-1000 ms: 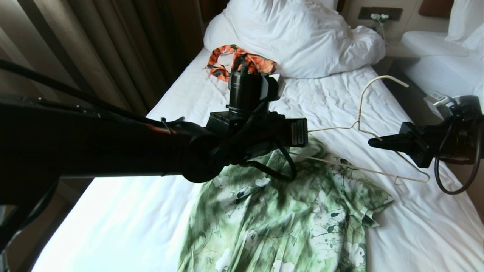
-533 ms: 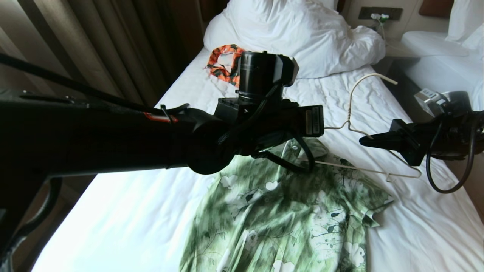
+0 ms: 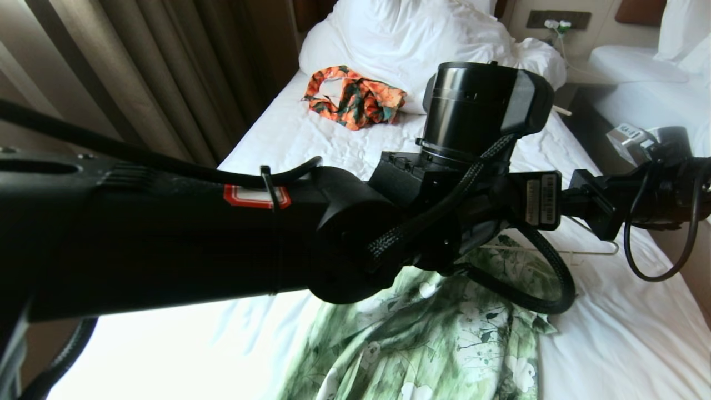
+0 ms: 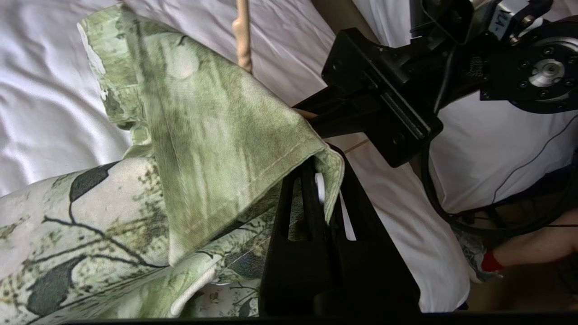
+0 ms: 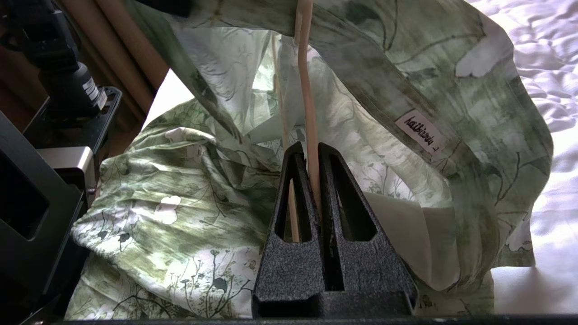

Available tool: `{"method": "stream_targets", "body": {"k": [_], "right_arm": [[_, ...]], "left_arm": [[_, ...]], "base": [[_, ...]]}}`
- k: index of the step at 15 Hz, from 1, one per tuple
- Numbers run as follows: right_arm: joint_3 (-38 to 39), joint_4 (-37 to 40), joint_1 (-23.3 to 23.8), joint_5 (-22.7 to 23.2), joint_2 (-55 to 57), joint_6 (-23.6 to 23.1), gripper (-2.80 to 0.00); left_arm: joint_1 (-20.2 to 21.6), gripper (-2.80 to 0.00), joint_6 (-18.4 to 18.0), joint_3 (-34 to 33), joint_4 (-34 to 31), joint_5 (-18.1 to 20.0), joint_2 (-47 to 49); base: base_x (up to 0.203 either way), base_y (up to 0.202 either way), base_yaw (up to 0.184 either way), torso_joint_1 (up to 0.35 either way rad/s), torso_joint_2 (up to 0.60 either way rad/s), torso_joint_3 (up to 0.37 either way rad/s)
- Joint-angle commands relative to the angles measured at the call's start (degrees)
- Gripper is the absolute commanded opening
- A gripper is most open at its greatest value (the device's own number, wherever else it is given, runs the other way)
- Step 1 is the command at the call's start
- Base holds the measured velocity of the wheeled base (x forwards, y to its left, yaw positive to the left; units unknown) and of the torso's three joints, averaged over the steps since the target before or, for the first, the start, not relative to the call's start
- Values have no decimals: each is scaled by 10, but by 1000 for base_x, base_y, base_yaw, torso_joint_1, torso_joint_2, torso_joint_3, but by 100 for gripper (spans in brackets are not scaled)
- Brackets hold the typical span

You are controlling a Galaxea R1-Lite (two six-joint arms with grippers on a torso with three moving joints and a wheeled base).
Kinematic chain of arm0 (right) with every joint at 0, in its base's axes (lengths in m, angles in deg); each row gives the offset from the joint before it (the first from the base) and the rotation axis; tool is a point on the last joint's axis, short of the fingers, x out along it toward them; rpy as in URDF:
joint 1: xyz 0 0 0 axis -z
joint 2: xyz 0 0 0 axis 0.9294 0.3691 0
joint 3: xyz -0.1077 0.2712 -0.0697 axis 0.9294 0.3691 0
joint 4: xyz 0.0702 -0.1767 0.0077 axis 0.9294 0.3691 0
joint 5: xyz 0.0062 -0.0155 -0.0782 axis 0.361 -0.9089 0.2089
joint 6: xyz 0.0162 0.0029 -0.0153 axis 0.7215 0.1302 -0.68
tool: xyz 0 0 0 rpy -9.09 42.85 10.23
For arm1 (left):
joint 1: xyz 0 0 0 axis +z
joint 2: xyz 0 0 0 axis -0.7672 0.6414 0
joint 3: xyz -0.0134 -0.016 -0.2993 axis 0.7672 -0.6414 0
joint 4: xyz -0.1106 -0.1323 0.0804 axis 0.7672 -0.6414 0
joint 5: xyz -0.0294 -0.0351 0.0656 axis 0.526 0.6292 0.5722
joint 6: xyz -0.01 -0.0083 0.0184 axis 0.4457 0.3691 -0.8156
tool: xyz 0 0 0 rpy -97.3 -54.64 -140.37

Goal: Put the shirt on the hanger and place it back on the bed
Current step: Hook one side of the shirt onto the hanger

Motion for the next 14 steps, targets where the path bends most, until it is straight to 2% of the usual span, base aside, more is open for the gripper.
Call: {"method": "stream_targets", "body": {"k": [1, 5, 7, 10, 14], "right_arm": [[3, 1, -2, 4, -5, -2, -280], [5, 1, -16, -8, -13, -1, -280], [22, 0, -22, -8, -20, -2, -280], [61, -15, -37, -6, -24, -5, -280], [102, -74, -46, -6, -17, -4, -280]], "left_arm": [[-14, -280, 0, 15, -2, -1, 8], [-33, -280, -8, 125, -77, -3, 44], [-51, -280, -27, 124, -86, -10, 53], [-55, -280, -27, 122, -85, -15, 61], [-54, -280, -29, 120, -82, -17, 76]], "base": [[0, 0, 0, 0, 0, 0], [0, 0, 0, 0, 0, 0], [0, 0, 0, 0, 0, 0], [0, 0, 0, 0, 0, 0], [0, 0, 0, 0, 0, 0]]}}
